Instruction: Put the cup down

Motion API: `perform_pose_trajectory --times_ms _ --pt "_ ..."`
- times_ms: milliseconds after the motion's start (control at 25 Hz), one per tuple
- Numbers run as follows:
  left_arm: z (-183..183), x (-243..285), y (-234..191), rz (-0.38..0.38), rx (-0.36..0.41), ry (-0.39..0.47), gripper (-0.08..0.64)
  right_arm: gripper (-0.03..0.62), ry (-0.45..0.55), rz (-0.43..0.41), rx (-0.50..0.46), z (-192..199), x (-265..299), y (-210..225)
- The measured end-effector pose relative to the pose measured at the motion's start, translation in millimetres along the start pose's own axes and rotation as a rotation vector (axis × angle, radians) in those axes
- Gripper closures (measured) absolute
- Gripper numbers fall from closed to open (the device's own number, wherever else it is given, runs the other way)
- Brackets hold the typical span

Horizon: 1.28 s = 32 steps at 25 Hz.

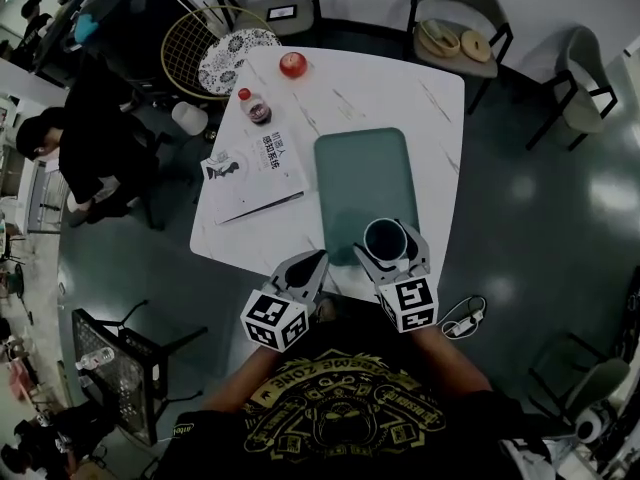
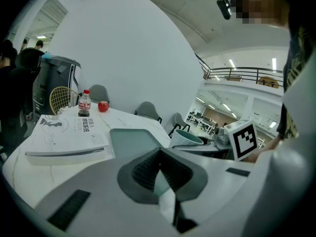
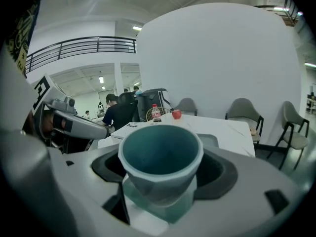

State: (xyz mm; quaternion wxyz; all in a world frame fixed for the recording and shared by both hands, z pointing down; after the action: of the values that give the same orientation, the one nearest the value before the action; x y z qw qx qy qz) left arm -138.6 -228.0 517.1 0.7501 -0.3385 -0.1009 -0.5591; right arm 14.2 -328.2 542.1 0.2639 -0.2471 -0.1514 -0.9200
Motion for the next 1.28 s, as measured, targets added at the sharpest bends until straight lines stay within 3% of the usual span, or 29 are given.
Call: perform_pose_trajectory --times_ms 520,1280 --pt "7.6 35.9 -18.5 -0.014 -0.017 -0.099 0.549 0.216 -0.021 -0.009 -0.035 25.9 36.8 12.7" --pt "18.9 40.7 -18.5 0.056 0.005 -0.166 0.549 0.215 0.018 0.057 -0.067 46.9 42.1 2.9"
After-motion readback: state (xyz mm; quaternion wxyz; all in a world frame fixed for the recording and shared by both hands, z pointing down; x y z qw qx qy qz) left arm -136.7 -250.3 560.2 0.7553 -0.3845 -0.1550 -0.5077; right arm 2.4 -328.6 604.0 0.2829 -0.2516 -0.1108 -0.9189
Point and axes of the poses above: the fingertips, and each gripper's own axes: x forward along the fingers, y to its right, z out of its underside, the point moved 7 cm from there along -x, backward along the fingers, and after that the axes turned 7 degrees about -y, right-handed, at the moved point
